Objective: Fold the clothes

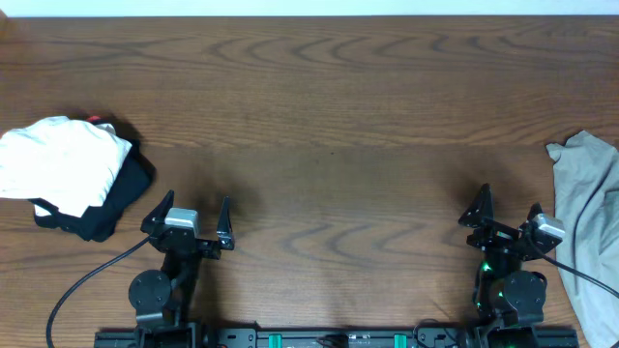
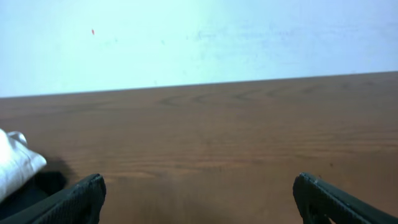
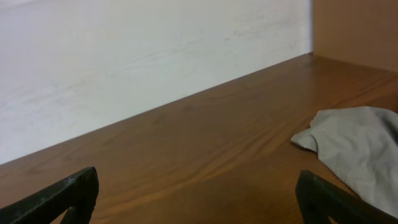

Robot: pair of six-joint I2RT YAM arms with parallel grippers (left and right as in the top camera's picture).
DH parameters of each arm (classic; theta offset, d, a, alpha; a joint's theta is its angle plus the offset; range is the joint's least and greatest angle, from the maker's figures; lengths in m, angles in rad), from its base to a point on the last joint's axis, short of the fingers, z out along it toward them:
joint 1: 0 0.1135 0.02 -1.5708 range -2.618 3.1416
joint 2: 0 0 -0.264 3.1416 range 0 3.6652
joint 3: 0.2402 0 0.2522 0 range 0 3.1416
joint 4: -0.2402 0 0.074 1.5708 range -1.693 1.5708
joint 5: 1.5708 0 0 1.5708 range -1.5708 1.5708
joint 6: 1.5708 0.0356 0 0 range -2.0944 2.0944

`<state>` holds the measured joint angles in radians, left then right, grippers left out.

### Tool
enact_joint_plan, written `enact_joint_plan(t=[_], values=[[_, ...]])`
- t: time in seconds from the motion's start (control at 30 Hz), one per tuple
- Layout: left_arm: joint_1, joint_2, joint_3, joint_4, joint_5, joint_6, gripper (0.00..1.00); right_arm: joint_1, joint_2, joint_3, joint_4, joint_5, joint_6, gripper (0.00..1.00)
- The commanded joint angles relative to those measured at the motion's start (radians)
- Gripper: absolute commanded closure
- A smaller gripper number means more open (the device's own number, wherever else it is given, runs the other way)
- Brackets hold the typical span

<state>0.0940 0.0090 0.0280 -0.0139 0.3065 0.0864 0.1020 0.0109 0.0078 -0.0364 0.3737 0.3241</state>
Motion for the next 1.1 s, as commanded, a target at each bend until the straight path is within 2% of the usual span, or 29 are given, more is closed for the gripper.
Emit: enact_joint_plan(t=[0.0, 1.07], values=[[-0.006, -0.008, -0.024, 0.000, -0.008, 0.007, 0.02, -0.007, -0.006, -0.003, -0.006, -0.004, -0.018, 0.01], [-0.006, -0.005, -0.024, -0.029, -0.008, 0.007, 0.02, -0.007, -0.006, -0.003, -0.006, -0.004, -0.018, 0.01]])
